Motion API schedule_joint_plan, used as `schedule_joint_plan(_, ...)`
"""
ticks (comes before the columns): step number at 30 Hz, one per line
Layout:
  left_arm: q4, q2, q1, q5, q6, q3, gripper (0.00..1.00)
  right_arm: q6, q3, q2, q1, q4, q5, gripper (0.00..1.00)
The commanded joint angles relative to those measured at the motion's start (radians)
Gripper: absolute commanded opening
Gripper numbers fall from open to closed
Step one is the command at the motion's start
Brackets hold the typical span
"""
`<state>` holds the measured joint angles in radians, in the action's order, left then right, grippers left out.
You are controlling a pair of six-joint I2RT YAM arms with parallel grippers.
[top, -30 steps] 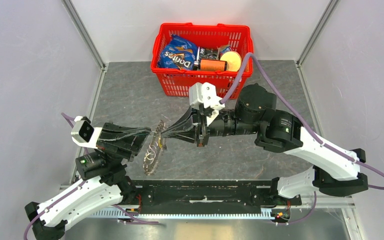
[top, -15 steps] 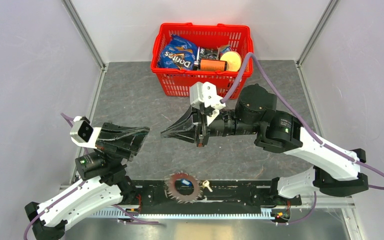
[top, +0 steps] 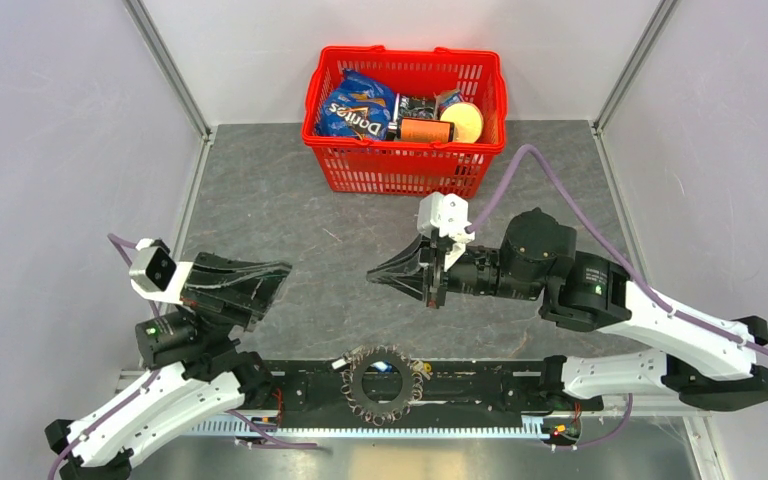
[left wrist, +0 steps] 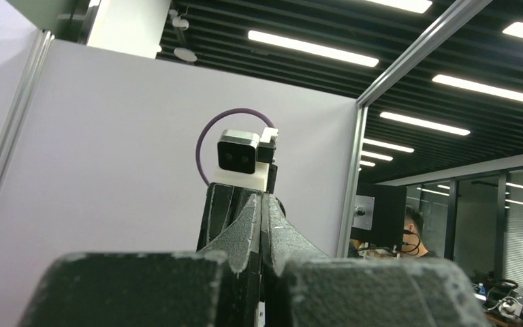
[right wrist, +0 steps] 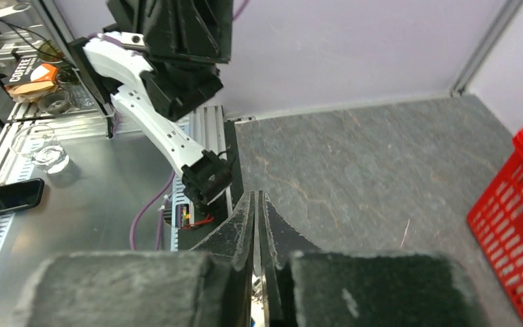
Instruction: Put the keys on the keyring
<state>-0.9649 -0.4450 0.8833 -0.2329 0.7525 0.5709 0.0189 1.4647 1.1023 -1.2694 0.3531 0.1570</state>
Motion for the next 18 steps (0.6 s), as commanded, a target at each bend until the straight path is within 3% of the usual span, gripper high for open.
schedule_joint_plan(1, 0.146, 0.003, 0.001, 0.0, -0.049, 0.045, 0.02, -0.075, -0.065, -0.037, 0.008, 0.002, -0.12, 0.15)
schedule_joint_plan(4, 0.218, 0.008, 0.001, -0.01, -0.057, 0.057, 0.02, -0.12, -0.106, -0.038, 0.011, 0.051, -0.151, 0.35)
schedule_joint_plan(7, 0.305, 0.016, 0.001, -0.015, -0.073, 0.072, 0.03, -0.184, -0.16, -0.035, 0.017, 0.088, -0.225, 0.47)
schedule_joint_plan(10, 0.379, 0.029, 0.002, -0.016, -0.086, 0.08, 0.12, -0.251, -0.222, -0.035, 0.029, 0.113, -0.263, 0.55)
schedule_joint_plan(18, 0.591, 0.053, 0.001, -0.011, -0.126, 0.102, 0.45, -0.466, -0.406, -0.038, 0.088, 0.157, -0.259, 0.64)
